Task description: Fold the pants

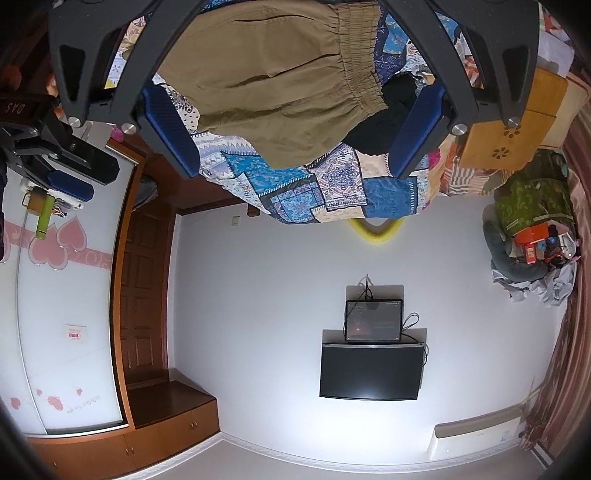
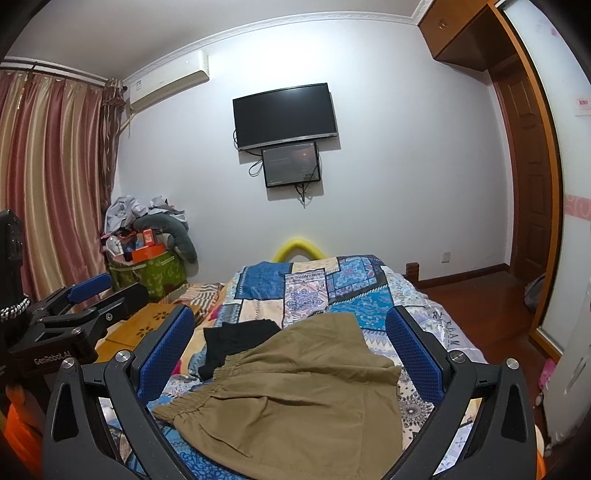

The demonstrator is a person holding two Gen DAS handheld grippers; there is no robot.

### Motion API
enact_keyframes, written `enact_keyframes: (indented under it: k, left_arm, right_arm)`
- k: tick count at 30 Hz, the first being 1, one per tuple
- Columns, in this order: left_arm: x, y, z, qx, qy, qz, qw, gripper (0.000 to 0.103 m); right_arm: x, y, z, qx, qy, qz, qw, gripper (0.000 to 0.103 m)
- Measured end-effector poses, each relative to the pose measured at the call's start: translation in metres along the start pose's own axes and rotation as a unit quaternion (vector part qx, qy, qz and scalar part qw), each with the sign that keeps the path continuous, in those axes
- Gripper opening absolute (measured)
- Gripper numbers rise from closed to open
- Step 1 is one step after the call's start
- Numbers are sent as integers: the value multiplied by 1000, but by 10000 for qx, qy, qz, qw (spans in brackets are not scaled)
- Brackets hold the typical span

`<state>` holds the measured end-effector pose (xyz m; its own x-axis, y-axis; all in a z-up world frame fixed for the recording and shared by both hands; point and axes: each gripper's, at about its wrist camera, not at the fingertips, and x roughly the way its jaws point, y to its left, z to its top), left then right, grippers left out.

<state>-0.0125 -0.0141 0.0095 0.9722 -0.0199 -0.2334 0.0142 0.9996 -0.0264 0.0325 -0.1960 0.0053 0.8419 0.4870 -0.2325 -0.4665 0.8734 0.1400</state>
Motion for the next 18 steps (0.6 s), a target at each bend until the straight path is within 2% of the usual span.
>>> enact_keyframes:
  k: [18]
  left_arm:
    - [-1,-4,-2,17,-6,-20,10000,103]
  right_arm:
    - [0,-1,1,-4,-3,-26,10000,103]
